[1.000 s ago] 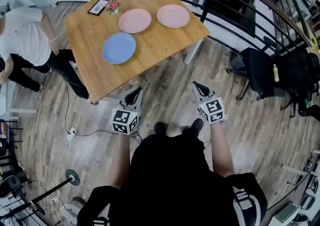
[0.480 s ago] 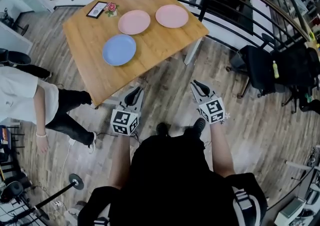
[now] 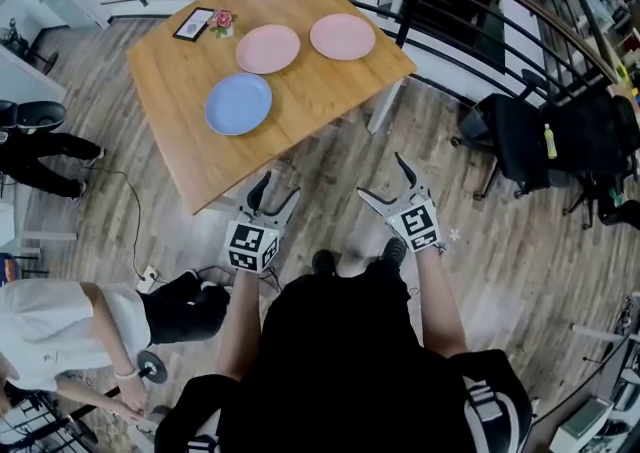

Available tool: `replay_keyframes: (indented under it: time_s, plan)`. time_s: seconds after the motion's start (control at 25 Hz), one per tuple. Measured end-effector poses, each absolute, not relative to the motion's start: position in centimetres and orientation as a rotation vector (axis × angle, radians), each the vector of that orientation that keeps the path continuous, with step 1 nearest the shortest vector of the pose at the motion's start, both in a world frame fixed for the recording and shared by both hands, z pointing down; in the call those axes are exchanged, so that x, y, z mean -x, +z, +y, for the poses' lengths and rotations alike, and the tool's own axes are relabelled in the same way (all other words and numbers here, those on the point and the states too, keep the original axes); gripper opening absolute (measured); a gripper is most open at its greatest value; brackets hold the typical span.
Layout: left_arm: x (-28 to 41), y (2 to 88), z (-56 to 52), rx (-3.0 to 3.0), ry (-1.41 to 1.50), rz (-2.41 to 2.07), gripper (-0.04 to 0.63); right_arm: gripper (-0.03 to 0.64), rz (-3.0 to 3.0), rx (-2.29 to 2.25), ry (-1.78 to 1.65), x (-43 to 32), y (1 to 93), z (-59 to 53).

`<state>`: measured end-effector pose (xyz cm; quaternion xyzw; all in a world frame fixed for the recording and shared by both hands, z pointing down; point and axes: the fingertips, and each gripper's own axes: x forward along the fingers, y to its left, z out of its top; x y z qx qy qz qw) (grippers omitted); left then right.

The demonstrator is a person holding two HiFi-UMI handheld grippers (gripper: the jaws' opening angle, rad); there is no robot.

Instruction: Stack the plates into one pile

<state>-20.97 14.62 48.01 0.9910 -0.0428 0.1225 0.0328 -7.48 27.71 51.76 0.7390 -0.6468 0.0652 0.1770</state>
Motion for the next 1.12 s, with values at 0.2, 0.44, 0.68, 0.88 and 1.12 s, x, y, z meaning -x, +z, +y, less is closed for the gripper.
replay_keyframes:
  time_s: [0.2,0.44,0.68,0.88,1.12]
  plan:
    - [19.9,47.9,15.1,-3.045,0.385,-0.164,0.288,0.475,-1.850,-2.103,0.214,6.2,52.5,28.3]
    - [17.7,47.9,16.5,-3.014,0.376,-0.274,0.288,0.448,-1.897,-2.046,0.240,2.7,52.7,29.8]
    - [15.1,47.5,18.4,-2.991,0.382,-0.385,0.288,0.445,-1.955,-1.993,0.222,-1.6,52.1,30.4]
    - [13.2,47.0,19.5,-2.971,0.360,-0.495,0.288,0.431,-1.998,-1.969,0.198,-4.9,51.5,30.9]
    - [12.2,47.3,20.8,-2.930,0.345,-0.637,0.288,0.425,-2.055,-1.889,0.192,-7.6,52.7,31.3]
